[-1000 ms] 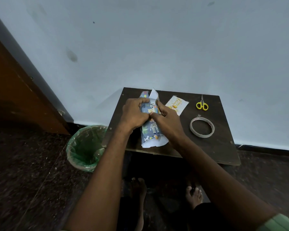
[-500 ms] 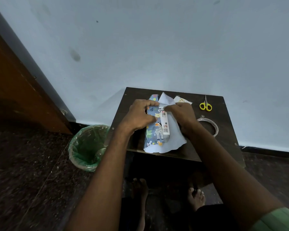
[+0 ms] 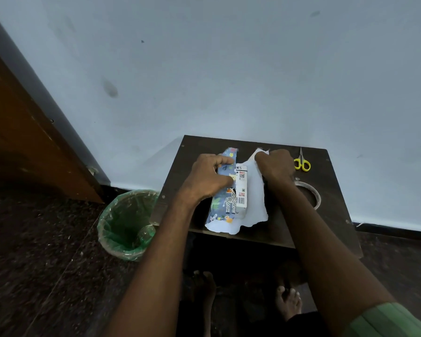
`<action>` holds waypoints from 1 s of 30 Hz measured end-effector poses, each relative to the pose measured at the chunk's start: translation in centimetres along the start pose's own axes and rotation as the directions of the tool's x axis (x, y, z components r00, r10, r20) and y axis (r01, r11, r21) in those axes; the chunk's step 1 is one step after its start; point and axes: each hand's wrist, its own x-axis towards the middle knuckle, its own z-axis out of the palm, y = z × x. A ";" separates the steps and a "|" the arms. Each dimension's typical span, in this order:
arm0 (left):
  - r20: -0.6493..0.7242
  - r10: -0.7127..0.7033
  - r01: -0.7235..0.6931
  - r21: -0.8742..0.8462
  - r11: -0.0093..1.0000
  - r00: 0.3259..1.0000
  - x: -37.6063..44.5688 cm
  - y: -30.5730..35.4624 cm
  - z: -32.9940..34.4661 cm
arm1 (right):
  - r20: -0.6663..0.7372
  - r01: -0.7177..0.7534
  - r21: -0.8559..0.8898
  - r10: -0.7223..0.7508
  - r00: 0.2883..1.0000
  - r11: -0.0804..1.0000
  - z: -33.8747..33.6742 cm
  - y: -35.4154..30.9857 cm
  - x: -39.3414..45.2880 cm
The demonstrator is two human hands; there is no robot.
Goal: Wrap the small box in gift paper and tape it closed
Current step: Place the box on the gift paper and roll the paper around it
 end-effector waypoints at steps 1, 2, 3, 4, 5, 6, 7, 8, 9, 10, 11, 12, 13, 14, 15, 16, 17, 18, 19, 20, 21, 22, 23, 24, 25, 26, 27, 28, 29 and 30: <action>0.005 -0.011 0.011 -0.011 1.000 1.000 0.0 0.0 0.0 | 0.027 -0.029 0.038 0.028 0.999 0.999 0.0 0.1 0.2; 0.009 -0.020 0.020 -0.021 1.000 1.000 0.0 0.1 0.0 | 0.072 -0.085 0.132 0.076 0.995 0.988 -0.1 0.1 0.4; 0.010 -0.023 0.023 -0.028 0.999 1.000 -0.1 0.2 0.0 | 0.138 -0.150 0.233 0.120 0.983 0.961 -0.4 -0.1 0.3; 0.008 -0.023 0.023 -0.030 0.999 1.000 -0.1 0.4 0.0 | 0.205 -0.199 0.310 0.139 0.969 0.930 -0.7 -0.3 0.1; 0.004 -0.019 0.020 -0.028 0.999 1.000 -0.2 0.5 0.0 | 0.279 -0.229 0.355 0.131 0.951 0.906 -1.0 -0.4 -0.3; 0.001 -0.015 0.015 -0.027 1.000 1.000 -0.2 0.6 -0.1 | 0.340 -0.247 0.367 0.118 0.933 0.897 -1.1 -0.6 -0.6; -0.001 -0.008 0.008 -0.026 1.000 1.000 -0.2 0.7 0.0 | 0.381 -0.256 0.373 0.105 0.919 0.892 -1.1 -0.7 -1.0; -0.004 -0.007 0.007 -0.023 1.000 1.000 -0.2 0.7 0.0 | 0.412 -0.261 0.389 0.086 0.907 0.884 -0.9 -0.7 -1.4; -0.005 -0.007 0.007 -0.021 1.000 1.000 -0.2 0.6 -0.1 | 0.423 -0.261 0.417 0.069 0.904 0.871 -0.7 -0.6 -1.7; -0.001 -0.014 0.014 -0.019 1.000 1.000 -0.2 0.6 -0.1 | 0.418 -0.256 0.443 0.055 0.907 0.859 -0.5 -0.5 -1.9; 0.005 -0.023 0.023 -0.021 1.000 1.000 -0.2 0.5 -0.2 | 0.407 -0.248 0.458 0.047 0.912 0.854 -0.4 -0.4 -2.0; 0.009 -0.032 0.032 -0.025 0.999 0.999 -0.2 0.5 -0.3 | 0.402 -0.245 0.471 0.041 0.915 0.847 -0.4 -0.3 -2.2; 0.010 -0.036 0.036 -0.031 0.999 0.999 -0.3 0.4 -0.4 | 0.406 -0.239 0.486 0.026 0.914 0.841 -0.6 -0.2 -2.3; 0.009 -0.039 0.039 -0.031 0.999 0.999 -0.4 0.5 -0.5 | 0.415 -0.228 0.496 0.001 0.910 0.838 -0.7 -0.1 -2.4; 0.013 -0.038 0.038 -0.030 0.999 0.999 -0.5 0.5 -0.6 | 0.426 -0.209 0.492 -0.025 0.904 0.845 -0.9 0.0 -2.4; 0.021 -0.041 0.041 -0.029 0.999 0.999 -0.6 0.6 -0.6 | 0.431 -0.176 0.472 -0.051 0.901 0.864 -0.8 0.2 -2.4; 0.030 -0.046 0.047 -0.036 0.998 0.998 -0.6 0.6 -0.7 | 0.420 -0.127 0.433 -0.075 0.904 0.893 -0.8 0.4 -2.4; 0.040 -0.052 0.054 -0.040 0.998 0.998 -0.7 0.8 -0.7 | 0.392 -0.061 0.389 -0.106 0.914 0.919 -0.6 0.6 -2.3; 0.043 -0.051 0.053 -0.039 0.998 0.998 -0.7 0.9 -0.7 | 0.358 0.009 0.352 -0.144 0.923 0.936 -0.5 0.7 -2.4; 0.039 -0.050 0.051 -0.027 0.998 0.998 -0.7 1.0 -0.6 | 0.328 0.061 0.339 -0.178 0.928 0.939 -0.2 0.8 -2.4; 0.036 -0.046 0.046 -0.019 0.999 0.998 -0.8 1.1 -0.6 | 0.303 0.082 0.349 -0.195 0.933 0.934 0.2 0.9 -2.5; 0.034 -0.045 0.045 -0.014 0.999 0.998 -0.8 1.2 -0.6 | 0.279 0.081 0.366 -0.193 0.941 0.927 0.7 1.1 -2.6; 0.030 -0.043 0.043 -0.015 0.999 0.999 -0.9 1.3 -0.5 | 0.251 0.067 0.375 -0.171 0.953 0.925 1.2 1.3 -2.8; 0.017 -0.047 0.048 -0.013 0.999 0.999 -0.9 1.3 -0.5 | 0.223 0.051 0.384 -0.146 0.964 0.922 1.6 1.4 -2.9; 0.000 -0.050 0.050 -0.010 0.999 0.999 -0.9 1.3 -0.6 | 0.199 0.038 0.392 -0.125 0.972 0.919 1.9 1.4 -3.0; -0.021 -0.056 0.056 -0.004 0.998 0.998 -0.8 1.2 -0.7 | 0.182 0.030 0.398 -0.111 0.977 0.917 2.1 1.4 -3.1; -0.037 -0.063 0.063 -0.004 0.998 0.997 -0.8 1.2 -0.8 | 0.171 0.024 0.403 -0.101 0.980 0.915 2.0 1.3 -3.1; -0.049 -0.075 0.075 -0.007 0.997 0.996 -0.9 1.2 -1.0 | 0.170 0.017 0.412 -0.095 0.981 0.911 1.9 1.3 -2.9; -0.057 -0.083 0.083 -0.009 0.997 0.995 -0.9 1.1 -1.1 | 0.175 0.010 0.417 -0.092 0.980 0.909 1.7 1.1 -2.8; -0.064 -0.085 0.084 -0.009 0.996 0.994 -0.9 1.1 -1.2 | 0.183 0.009 0.417 -0.094 0.979 0.909 1.5 1.0 -2.7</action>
